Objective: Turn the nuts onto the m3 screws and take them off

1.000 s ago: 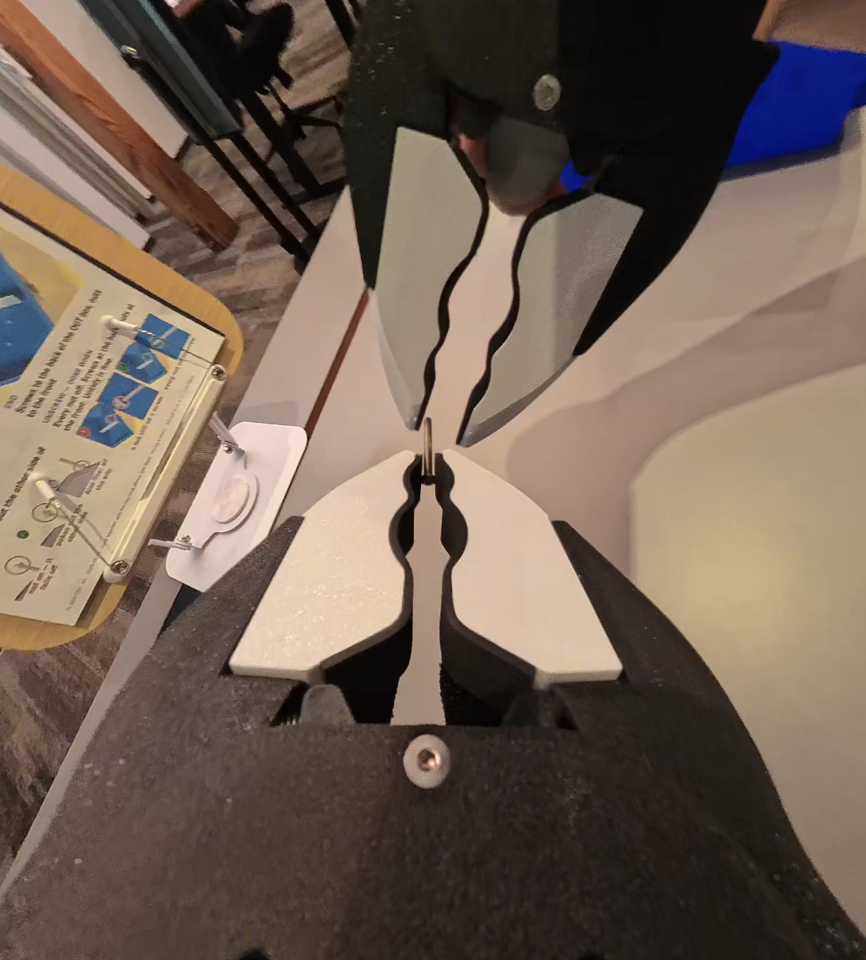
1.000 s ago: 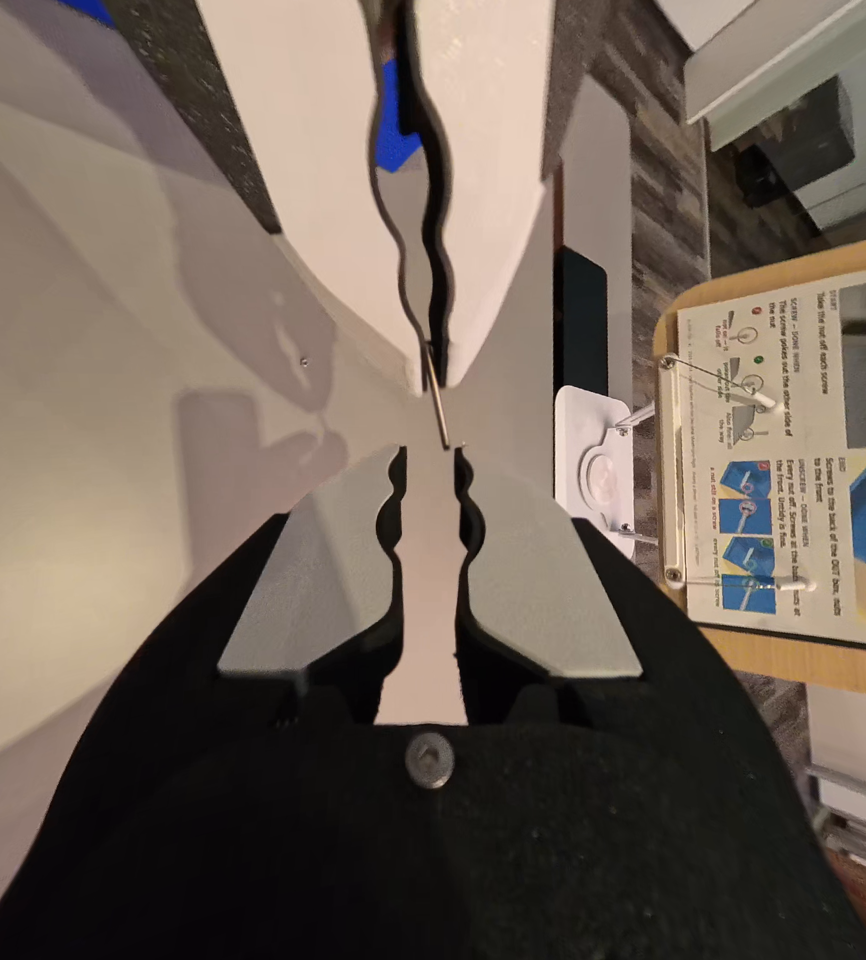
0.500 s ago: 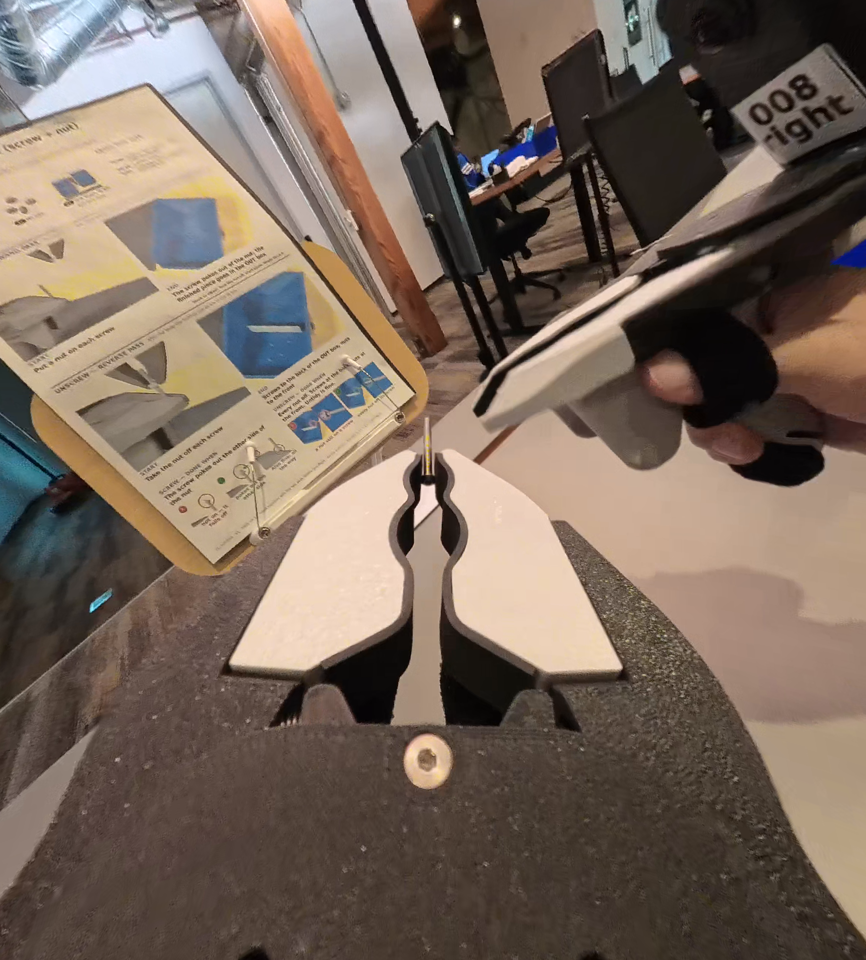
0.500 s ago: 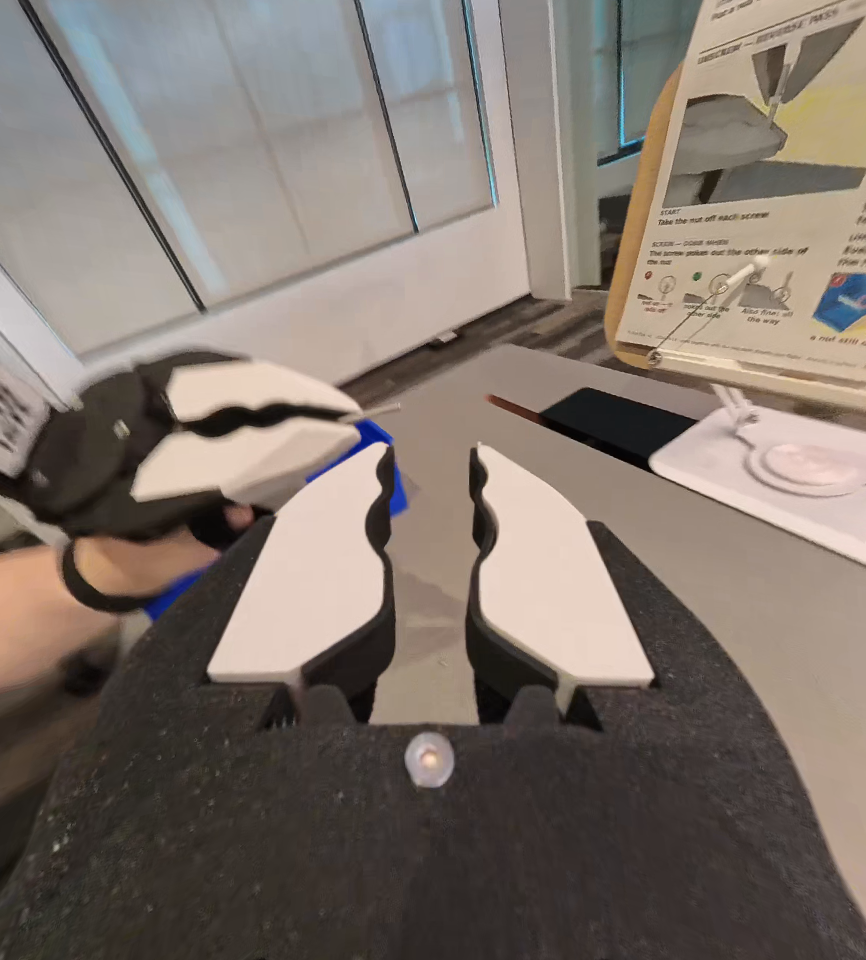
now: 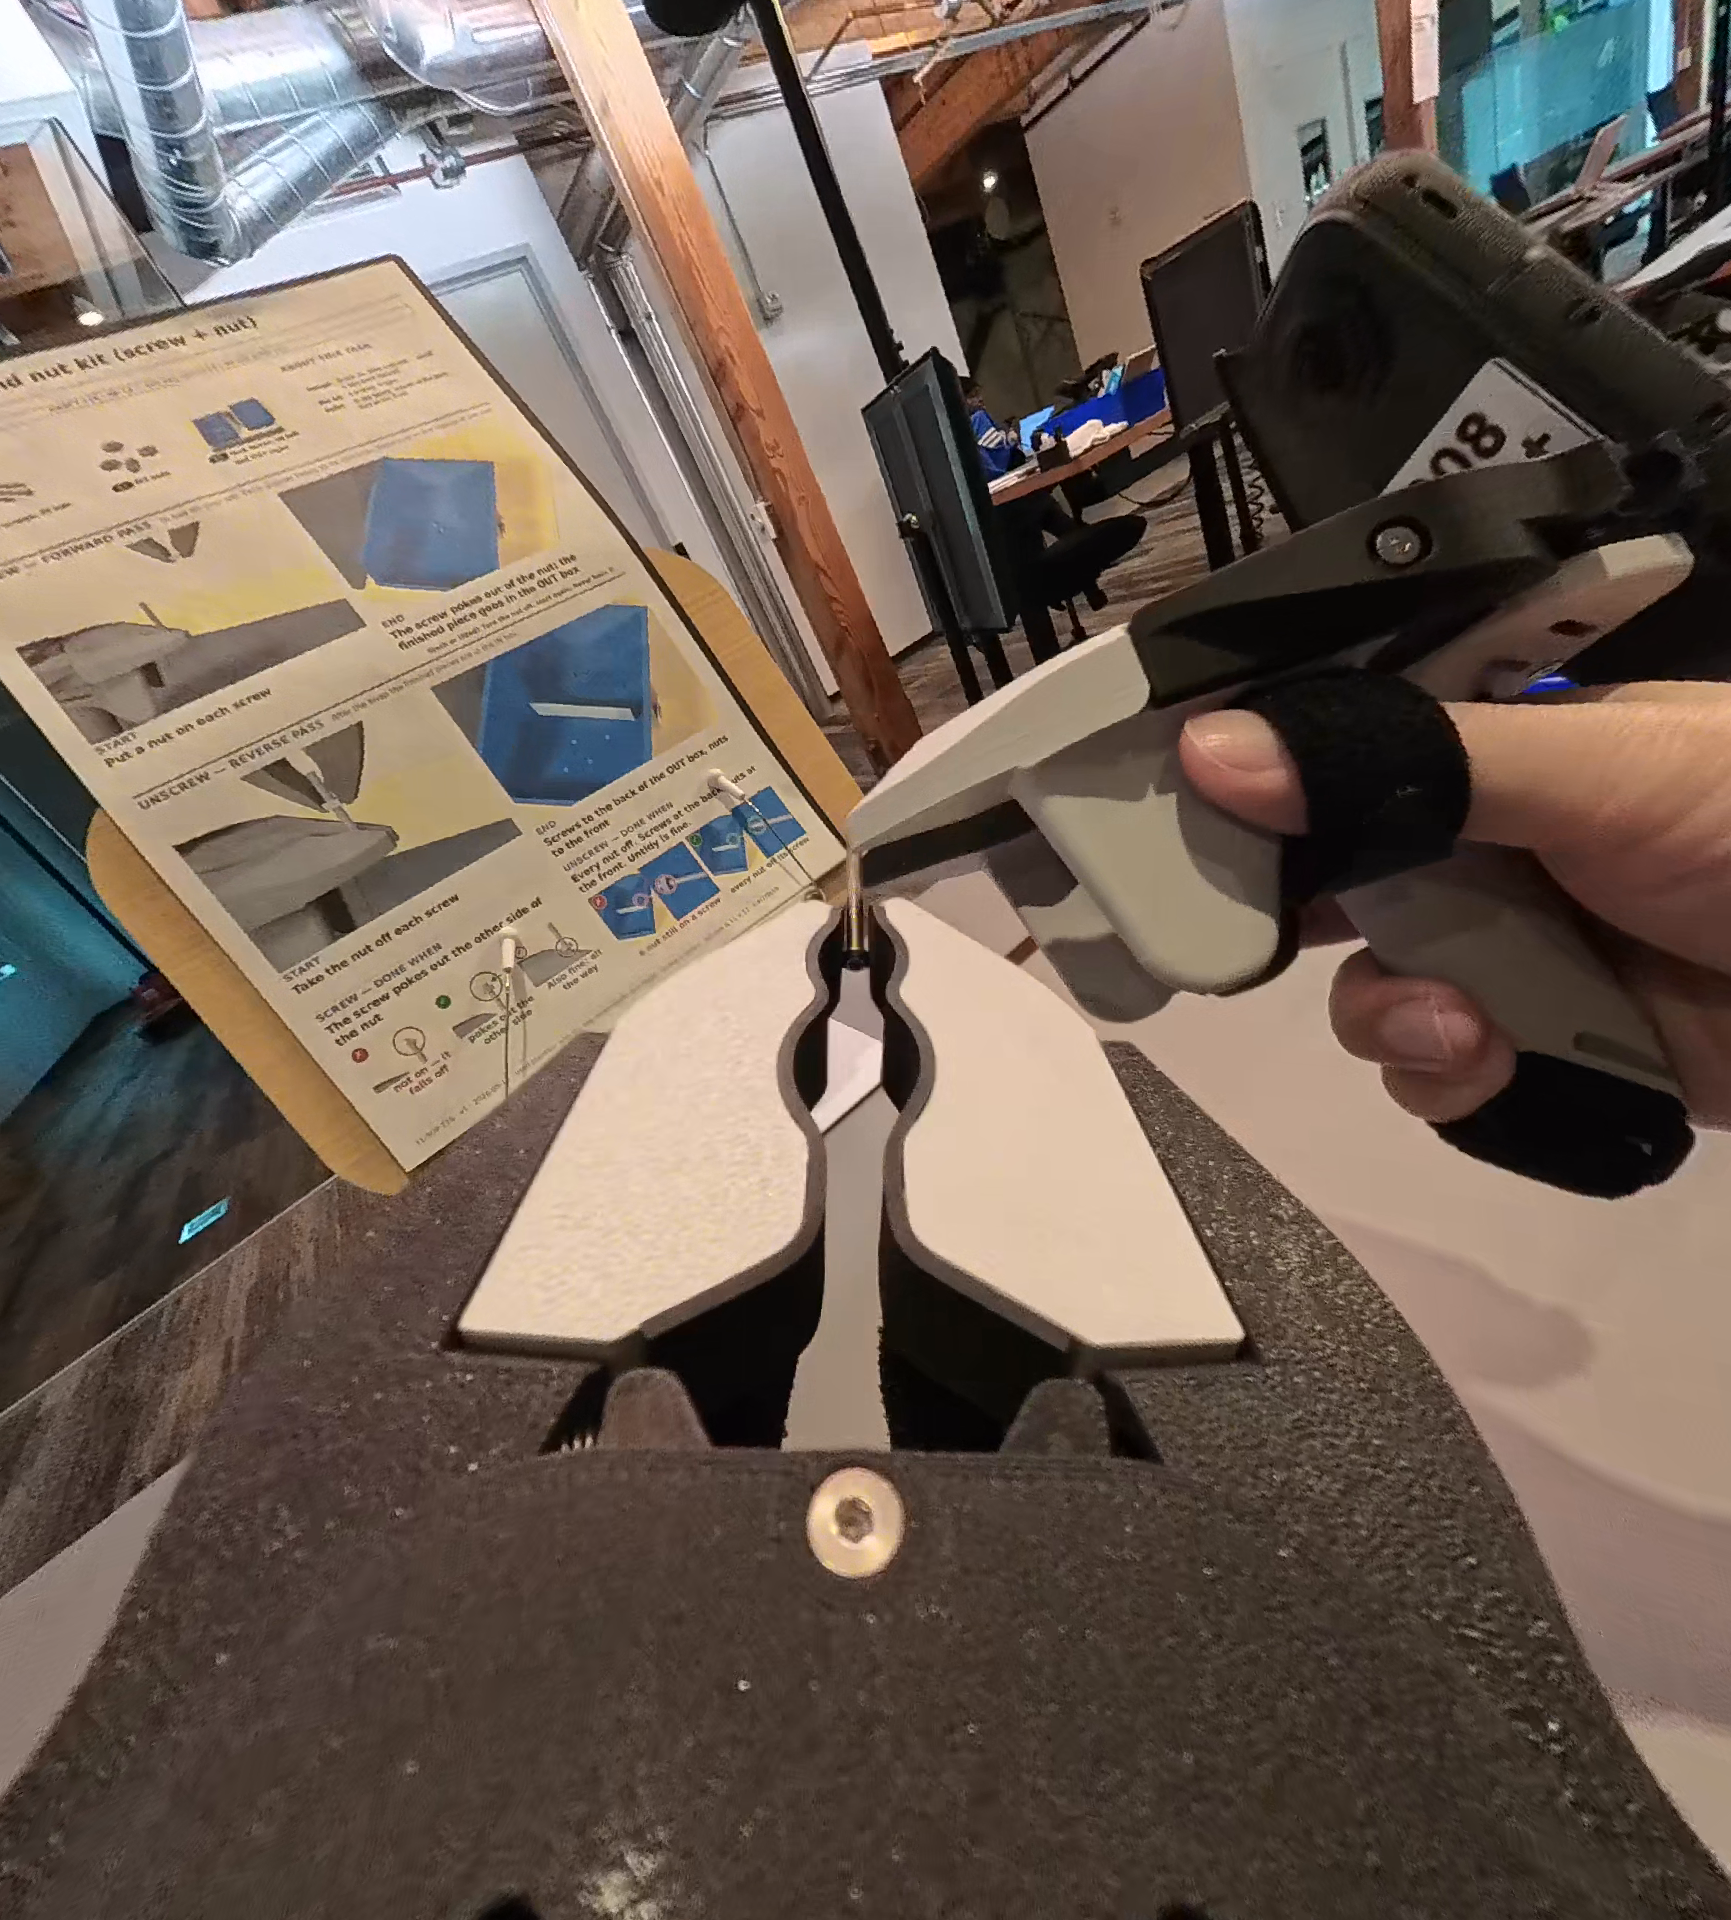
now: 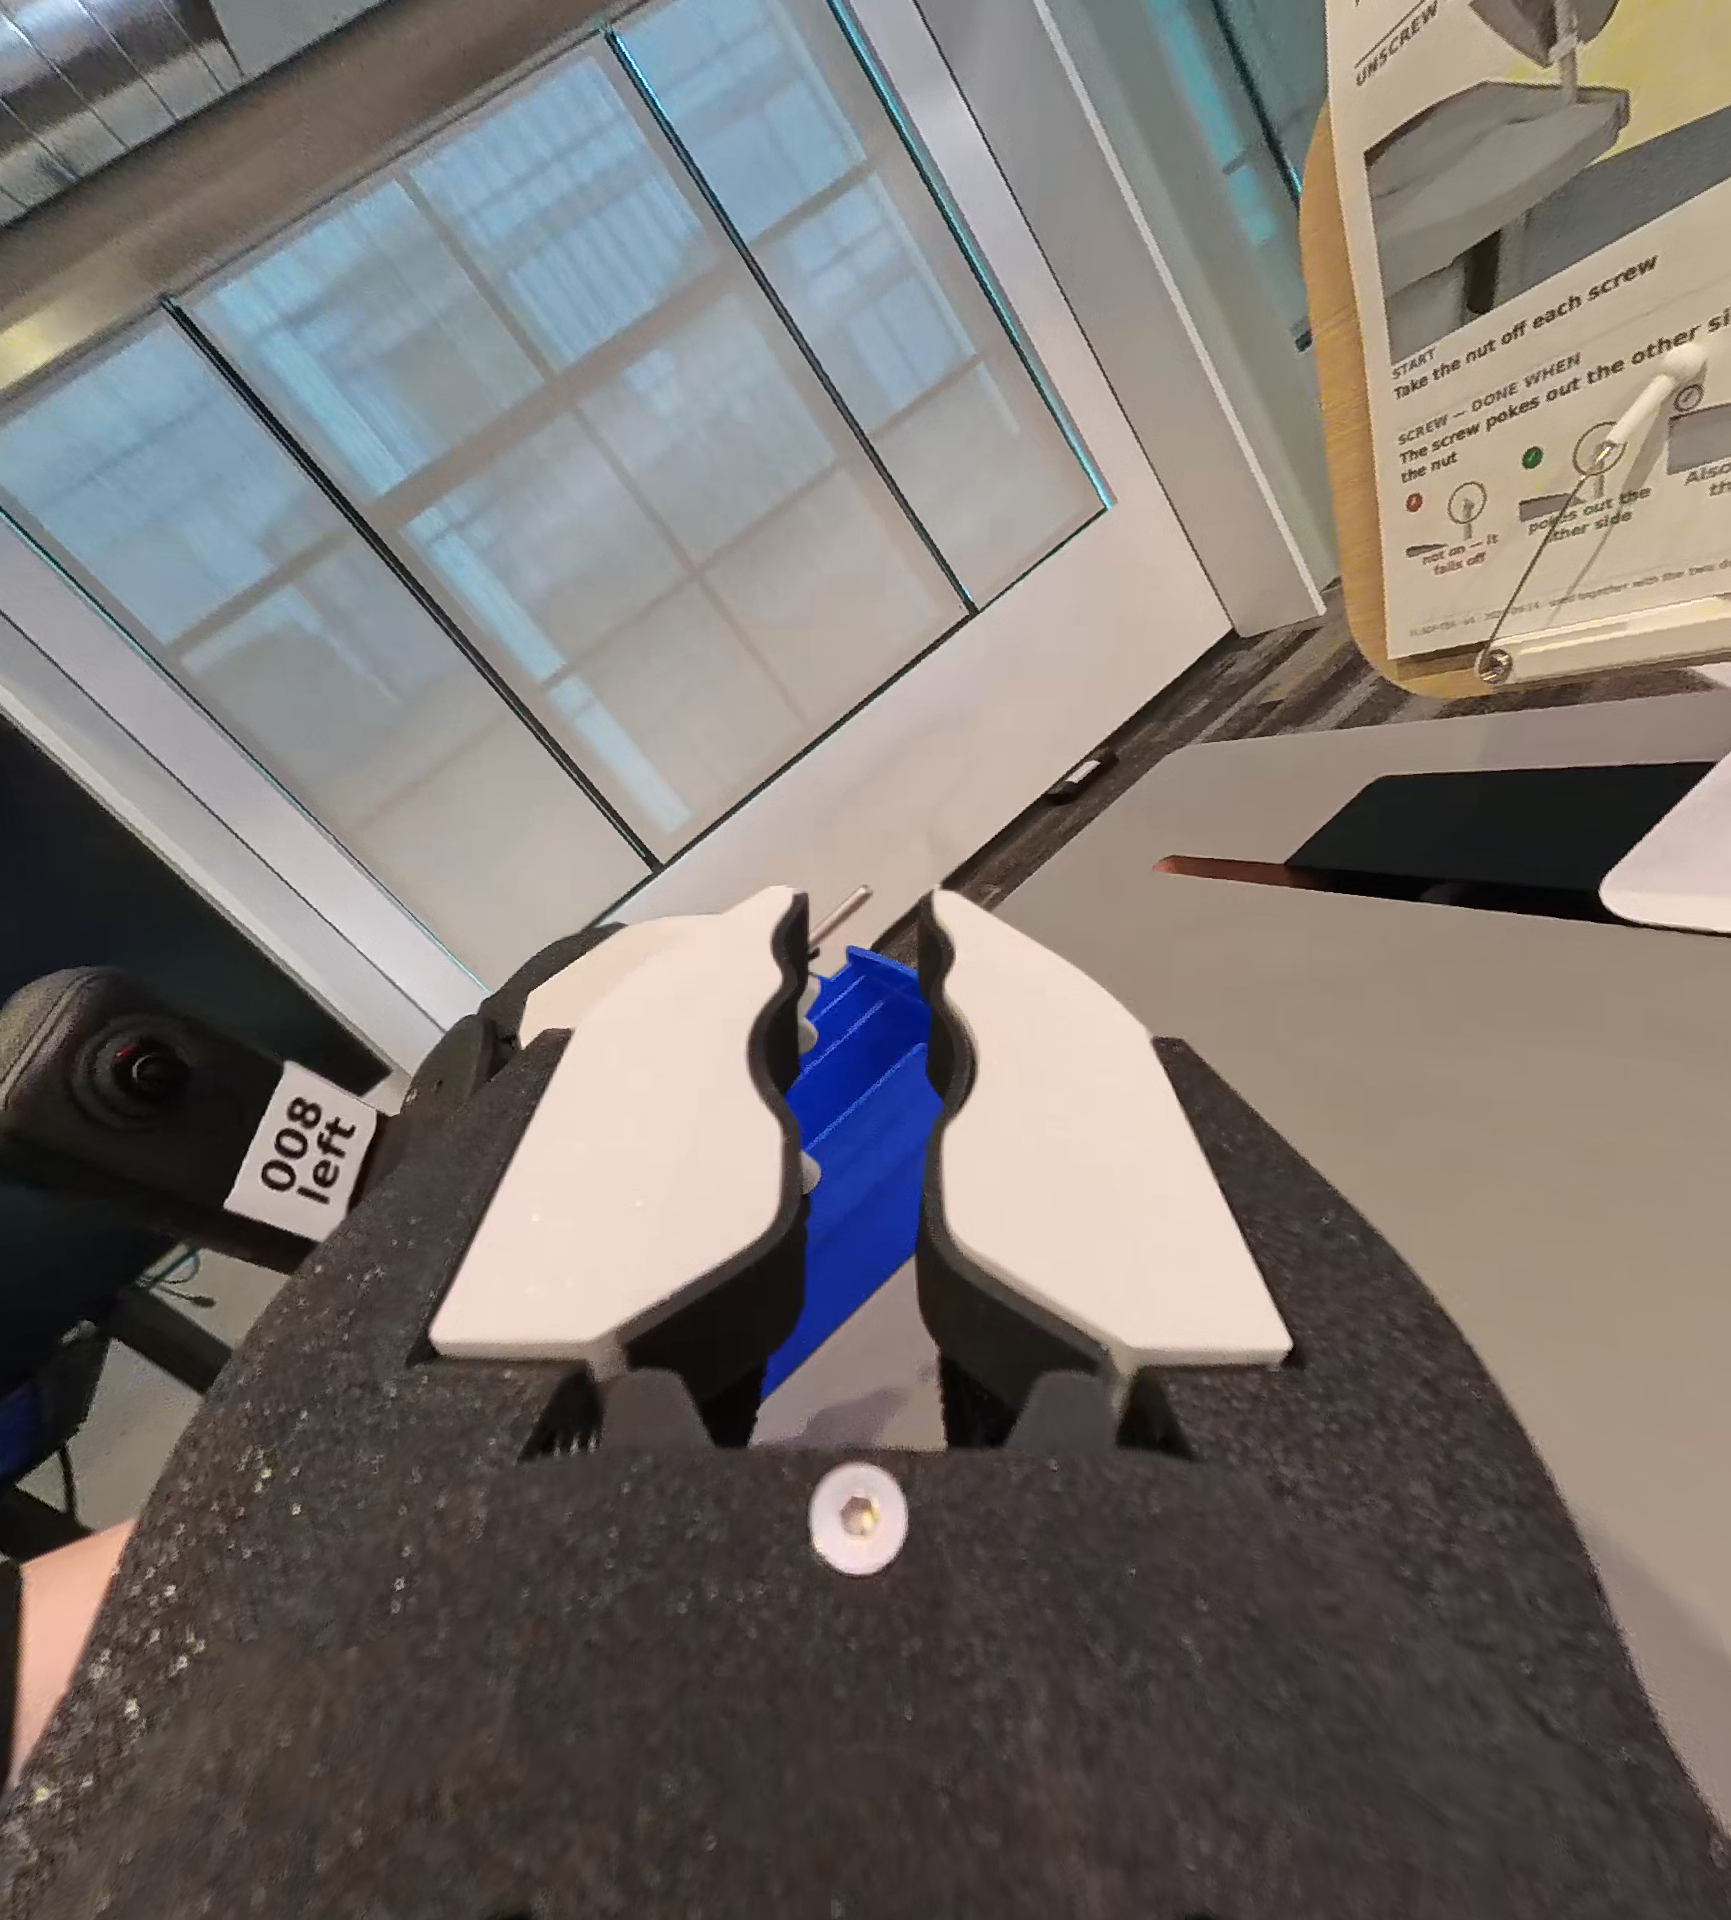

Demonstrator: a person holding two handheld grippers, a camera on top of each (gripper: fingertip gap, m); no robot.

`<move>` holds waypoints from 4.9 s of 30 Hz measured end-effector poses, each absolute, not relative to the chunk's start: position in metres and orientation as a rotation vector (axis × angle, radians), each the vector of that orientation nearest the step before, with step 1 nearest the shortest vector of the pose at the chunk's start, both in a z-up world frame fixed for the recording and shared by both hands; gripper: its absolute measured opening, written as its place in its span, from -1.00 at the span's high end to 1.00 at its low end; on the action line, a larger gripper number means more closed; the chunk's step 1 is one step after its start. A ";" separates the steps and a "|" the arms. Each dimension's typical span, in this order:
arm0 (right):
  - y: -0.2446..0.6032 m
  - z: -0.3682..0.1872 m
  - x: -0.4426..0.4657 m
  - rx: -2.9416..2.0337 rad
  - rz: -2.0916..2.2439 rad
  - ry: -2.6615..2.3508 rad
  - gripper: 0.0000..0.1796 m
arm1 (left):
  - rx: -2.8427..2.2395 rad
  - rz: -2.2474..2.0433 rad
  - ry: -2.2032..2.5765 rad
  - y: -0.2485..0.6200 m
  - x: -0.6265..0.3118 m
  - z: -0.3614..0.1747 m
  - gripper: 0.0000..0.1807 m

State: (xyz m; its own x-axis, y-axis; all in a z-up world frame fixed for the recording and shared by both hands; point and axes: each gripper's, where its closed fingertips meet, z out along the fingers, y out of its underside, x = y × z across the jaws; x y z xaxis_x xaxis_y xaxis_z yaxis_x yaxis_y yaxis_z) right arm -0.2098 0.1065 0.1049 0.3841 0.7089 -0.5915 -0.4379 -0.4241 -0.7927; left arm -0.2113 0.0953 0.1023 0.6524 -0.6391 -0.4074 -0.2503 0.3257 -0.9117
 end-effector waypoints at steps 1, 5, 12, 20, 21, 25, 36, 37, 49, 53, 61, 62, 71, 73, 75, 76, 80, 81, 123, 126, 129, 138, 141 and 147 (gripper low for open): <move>0.106 0.104 -0.211 -1.544 1.307 -0.253 0.79 | -1.247 -0.304 0.875 0.095 -0.211 0.103 0.96; 0.103 0.109 -0.213 -1.512 1.369 -0.249 0.85 | -1.217 -0.298 0.872 0.092 -0.208 0.106 0.96; 0.098 0.112 -0.214 -1.491 1.364 -0.290 0.98 | -1.274 -0.288 0.884 0.097 -0.203 0.095 0.95; 0.084 0.118 -0.212 -1.450 1.279 -0.574 0.98 | -1.448 -0.542 0.994 0.081 -0.198 0.081 0.75; 0.082 0.118 -0.212 -1.448 1.261 -0.612 0.98 | -1.465 -0.602 1.003 0.078 -0.197 0.082 0.75; 0.074 0.117 -0.211 -1.441 1.130 -0.752 0.98 | -1.465 -0.737 0.988 0.071 -0.200 0.093 0.87; 0.064 0.114 -0.215 -1.454 1.074 -0.856 0.98 | -1.467 -0.781 1.013 0.065 -0.197 0.096 0.92; 0.064 0.114 -0.216 -1.454 1.074 -0.860 0.98 | -1.466 -0.789 1.013 0.065 -0.197 0.096 0.92; 0.064 0.116 -0.215 -1.444 1.048 -0.876 0.98 | -1.473 -0.845 1.011 0.062 -0.196 0.100 0.98; 0.063 0.116 -0.215 -1.438 1.044 -0.880 0.98 | -1.484 -0.844 1.010 0.063 -0.196 0.100 0.95; 0.064 0.113 -0.214 -1.444 1.019 -0.890 0.98 | -1.497 -0.833 1.034 0.063 -0.194 0.095 0.98; 0.064 0.113 -0.214 -1.443 1.018 -0.892 0.98 | -1.496 -0.835 1.036 0.063 -0.194 0.095 0.98; 0.055 0.110 -0.196 -1.402 0.984 -0.916 0.81 | -1.496 -0.832 0.901 0.067 -0.221 0.094 0.98; 0.049 0.074 -0.196 -1.448 0.986 -1.020 0.87 | -1.512 -0.804 0.839 0.069 -0.242 0.091 0.98; 0.045 0.023 -0.207 -1.496 0.960 -1.168 0.85 | -1.529 -0.769 0.793 0.067 -0.262 0.085 0.98; 0.043 -0.005 -0.214 -1.510 0.943 -1.266 0.86 | -1.539 -0.752 0.778 0.066 -0.271 0.082 0.98; 0.048 -0.080 -0.240 -1.523 0.833 -1.561 0.92 | -1.574 -0.713 0.729 0.056 -0.293 0.070 0.98; 0.053 -0.087 -0.246 -1.506 0.814 -1.592 0.91 | -1.583 -0.712 0.721 0.053 -0.295 0.068 0.98; 0.088 -0.150 -0.278 -1.619 0.688 -2.033 0.90 | -1.602 -0.728 0.700 0.034 -0.306 0.057 0.98; 0.087 -0.151 -0.279 -1.612 0.683 -2.058 0.94 | -1.600 -0.731 0.701 0.034 -0.306 0.058 0.98; 0.087 -0.151 -0.279 -1.624 0.700 -2.063 0.94 | -1.600 -0.732 0.701 0.034 -0.306 0.058 0.98; 0.084 -0.146 -0.274 -1.628 0.723 -1.993 0.95 | -1.598 -0.720 0.690 0.037 -0.311 0.059 0.99; 0.079 -0.125 -0.264 -1.590 0.781 -1.856 0.95 | -1.611 -0.730 0.697 0.041 -0.308 0.053 0.98; 0.072 -0.050 -0.213 -1.473 0.816 -1.594 0.95 | -1.665 -0.759 0.758 0.064 -0.274 0.030 0.98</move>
